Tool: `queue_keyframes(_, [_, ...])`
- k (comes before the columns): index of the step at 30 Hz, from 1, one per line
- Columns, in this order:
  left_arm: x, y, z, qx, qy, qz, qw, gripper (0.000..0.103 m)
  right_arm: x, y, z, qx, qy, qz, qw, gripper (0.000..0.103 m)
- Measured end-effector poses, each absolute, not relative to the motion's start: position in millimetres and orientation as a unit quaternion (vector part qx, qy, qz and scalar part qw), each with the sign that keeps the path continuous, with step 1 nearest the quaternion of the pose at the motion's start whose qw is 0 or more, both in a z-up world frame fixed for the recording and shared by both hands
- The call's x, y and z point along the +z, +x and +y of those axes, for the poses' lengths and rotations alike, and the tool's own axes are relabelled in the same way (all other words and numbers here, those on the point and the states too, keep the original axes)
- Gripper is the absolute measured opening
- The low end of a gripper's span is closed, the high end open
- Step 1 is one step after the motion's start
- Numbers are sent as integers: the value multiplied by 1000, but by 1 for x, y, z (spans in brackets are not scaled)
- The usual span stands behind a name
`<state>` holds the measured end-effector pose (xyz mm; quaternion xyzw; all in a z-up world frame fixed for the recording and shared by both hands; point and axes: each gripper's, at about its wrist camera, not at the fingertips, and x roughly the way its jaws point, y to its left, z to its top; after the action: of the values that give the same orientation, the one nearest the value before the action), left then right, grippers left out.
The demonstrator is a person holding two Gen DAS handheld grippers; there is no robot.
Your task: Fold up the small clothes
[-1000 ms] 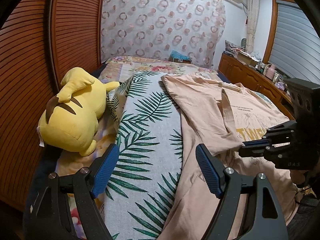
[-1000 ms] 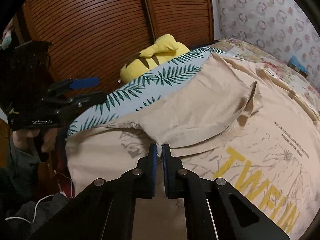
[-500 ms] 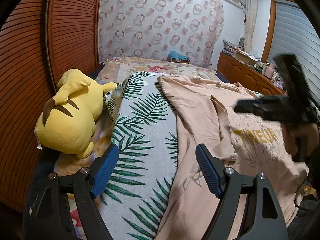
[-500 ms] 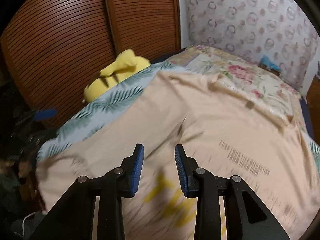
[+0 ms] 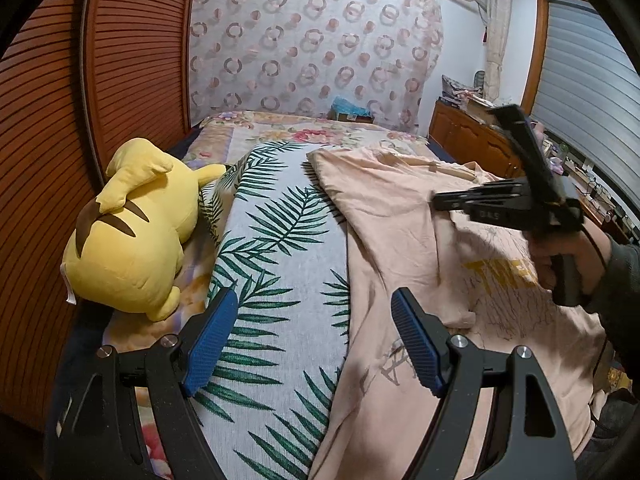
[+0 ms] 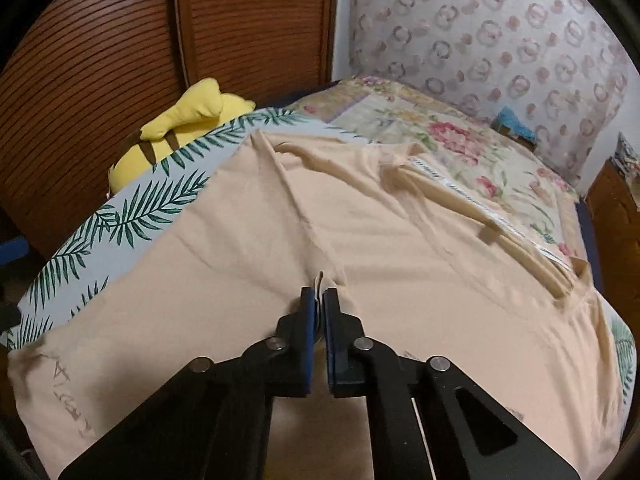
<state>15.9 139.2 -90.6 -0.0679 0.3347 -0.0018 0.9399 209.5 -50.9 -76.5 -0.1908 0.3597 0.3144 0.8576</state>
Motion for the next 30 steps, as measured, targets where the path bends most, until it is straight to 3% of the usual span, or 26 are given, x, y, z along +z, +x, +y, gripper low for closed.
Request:
queue_keyframes(9, [-84, 38, 127, -15, -55, 336, 940, 80, -66, 181, -94, 288, -145, 360, 875, 2])
queue_keyframes(12, [-79, 51, 121, -24, -42, 338, 940, 80, -66, 173, -99, 290, -160, 360, 872, 14])
queue_keyframes(15, [-76, 67, 117, -34, -32, 339, 940, 80, -63, 171, -106, 297, -157, 363, 869, 30])
queue_keyframes(17, [-74, 77, 117, -39, -30, 341, 939, 80, -58, 173, -119, 292, -157, 357, 874, 48])
queue_keyframes(18, [-74, 83, 118, -41, -29, 343, 938, 79, -57, 175, -125, 289, -152, 358, 875, 49])
queue_keyframes(22, [-76, 107, 125, -47, -32, 353, 934, 63, -61, 188, -147, 272, -142, 368, 878, 49])
queue_keyframes(23, [-78, 113, 127, -50, -38, 358, 932, 55, -64, 192, -153, 270, -142, 377, 874, 49])
queue_keyframes(26, [-86, 127, 134, -53, -50, 371, 926, 50, -72, 198, -165, 264, -143, 393, 869, 49])
queue_keyframes(27, [-89, 133, 136, -52, -51, 378, 923, 41, -72, 198, -166, 264, -144, 394, 869, 49])
queue_keyframes(30, [-95, 145, 137, -44, -45, 391, 918, 39, -74, 199, -172, 263, -144, 402, 865, 49])
